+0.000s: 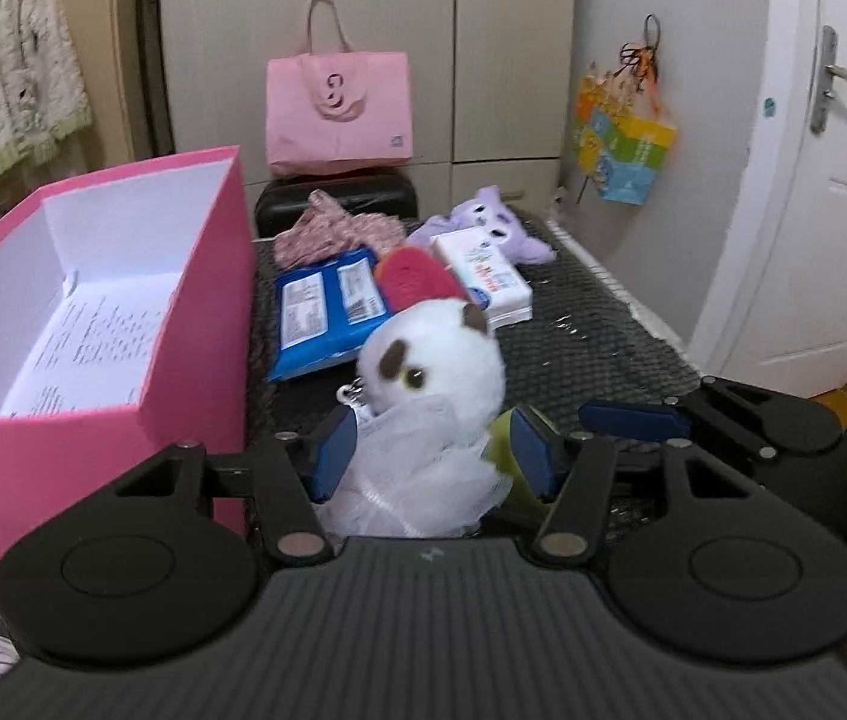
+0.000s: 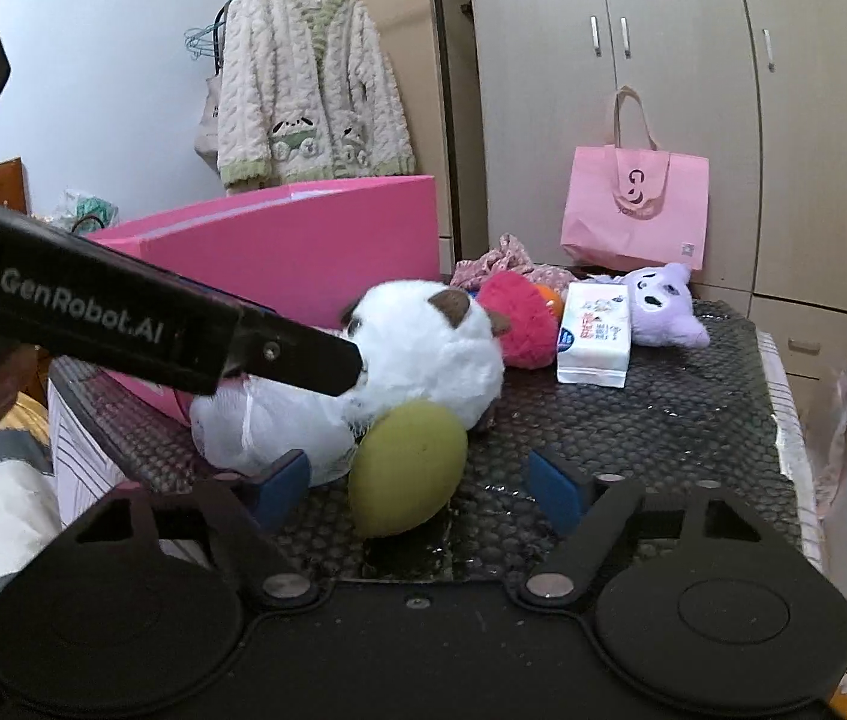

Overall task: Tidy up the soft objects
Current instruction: 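Move both tools toward the white lace puff and green sponge, then close left gripper on the white lace puff while right gripper grasps the green sponge, then carry puff and sponge over the pink box and open both grippers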

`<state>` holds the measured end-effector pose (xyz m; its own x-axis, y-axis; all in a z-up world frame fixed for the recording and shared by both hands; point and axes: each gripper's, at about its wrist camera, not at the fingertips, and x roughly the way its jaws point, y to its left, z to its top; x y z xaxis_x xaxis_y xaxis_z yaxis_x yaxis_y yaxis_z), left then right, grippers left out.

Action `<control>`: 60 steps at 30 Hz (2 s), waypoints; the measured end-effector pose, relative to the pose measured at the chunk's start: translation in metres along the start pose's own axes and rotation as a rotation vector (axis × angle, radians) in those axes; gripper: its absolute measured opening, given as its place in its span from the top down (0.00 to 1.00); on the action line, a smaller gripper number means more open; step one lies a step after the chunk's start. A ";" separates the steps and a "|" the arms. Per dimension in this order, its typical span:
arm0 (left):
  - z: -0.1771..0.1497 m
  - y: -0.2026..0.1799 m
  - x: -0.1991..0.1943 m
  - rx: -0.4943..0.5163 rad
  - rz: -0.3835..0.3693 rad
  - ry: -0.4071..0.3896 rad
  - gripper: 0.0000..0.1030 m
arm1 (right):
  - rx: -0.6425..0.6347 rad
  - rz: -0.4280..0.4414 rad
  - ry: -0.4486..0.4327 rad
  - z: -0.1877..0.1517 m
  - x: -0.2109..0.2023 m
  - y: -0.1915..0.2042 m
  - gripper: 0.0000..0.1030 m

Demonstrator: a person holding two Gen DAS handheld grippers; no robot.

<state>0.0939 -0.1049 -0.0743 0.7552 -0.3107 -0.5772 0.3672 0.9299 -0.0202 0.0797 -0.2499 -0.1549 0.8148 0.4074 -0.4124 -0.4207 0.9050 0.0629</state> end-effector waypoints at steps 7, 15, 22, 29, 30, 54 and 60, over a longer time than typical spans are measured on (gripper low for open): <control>-0.010 0.000 0.009 -0.006 0.031 0.023 0.40 | -0.049 -0.019 0.012 -0.008 0.007 0.003 0.36; -0.019 -0.001 0.015 0.009 0.037 0.051 0.26 | -0.066 -0.008 0.001 -0.005 -0.006 -0.006 0.52; -0.025 0.004 0.026 -0.031 0.027 0.068 0.26 | -0.053 -0.021 0.036 -0.005 0.007 -0.008 0.50; -0.030 0.008 0.031 -0.048 0.047 0.061 0.51 | -0.028 -0.055 0.005 -0.010 0.001 -0.007 0.59; -0.031 0.009 0.029 -0.051 0.039 0.056 0.54 | -0.025 -0.059 0.005 -0.011 0.000 -0.006 0.59; -0.061 0.032 -0.062 -0.072 0.026 -0.001 0.58 | 0.014 -0.090 0.037 0.013 -0.048 0.069 0.59; -0.070 0.050 -0.085 -0.109 0.021 0.046 0.58 | 0.050 0.076 0.092 0.026 -0.058 0.095 0.59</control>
<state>0.0098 -0.0177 -0.0833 0.7354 -0.2838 -0.6154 0.2885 0.9528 -0.0946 0.0032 -0.1845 -0.1016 0.7405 0.4644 -0.4859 -0.4578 0.8778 0.1412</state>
